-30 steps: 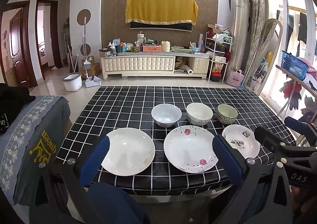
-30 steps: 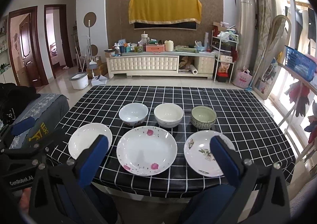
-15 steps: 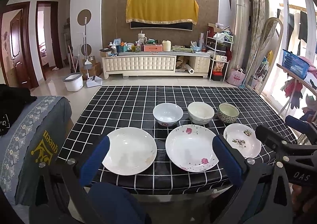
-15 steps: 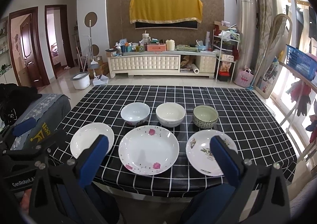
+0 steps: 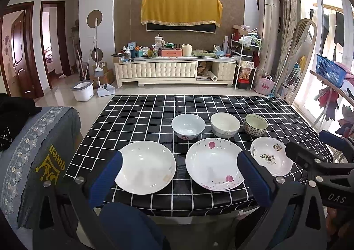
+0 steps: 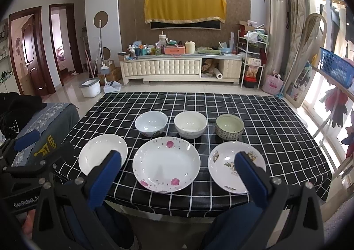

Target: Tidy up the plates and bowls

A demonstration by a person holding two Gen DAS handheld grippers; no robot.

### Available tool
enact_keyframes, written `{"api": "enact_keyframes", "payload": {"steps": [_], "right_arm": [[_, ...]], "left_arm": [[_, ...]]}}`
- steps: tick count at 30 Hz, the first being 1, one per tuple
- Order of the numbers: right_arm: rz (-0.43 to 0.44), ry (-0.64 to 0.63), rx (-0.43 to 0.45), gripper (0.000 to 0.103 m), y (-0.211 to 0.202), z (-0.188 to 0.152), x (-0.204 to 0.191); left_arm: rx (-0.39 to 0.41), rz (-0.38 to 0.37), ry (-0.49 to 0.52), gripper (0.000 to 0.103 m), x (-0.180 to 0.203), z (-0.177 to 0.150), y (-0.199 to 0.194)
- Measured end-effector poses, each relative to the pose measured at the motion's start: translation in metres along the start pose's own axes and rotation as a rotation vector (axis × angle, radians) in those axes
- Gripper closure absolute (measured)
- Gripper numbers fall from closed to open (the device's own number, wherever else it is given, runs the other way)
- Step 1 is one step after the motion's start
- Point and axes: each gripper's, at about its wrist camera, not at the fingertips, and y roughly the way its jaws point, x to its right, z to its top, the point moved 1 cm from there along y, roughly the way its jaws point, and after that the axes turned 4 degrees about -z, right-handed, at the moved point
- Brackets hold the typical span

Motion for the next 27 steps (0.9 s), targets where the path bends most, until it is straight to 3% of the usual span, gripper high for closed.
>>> {"api": "enact_keyframes", "payload": {"steps": [27], "right_arm": [[0.007, 0.017, 0.010, 0.000, -0.004, 0.005, 0.004]], "left_arm": [[0.018, -0.011, 0.025, 0.000, 0.005, 0.010, -0.001]]}}
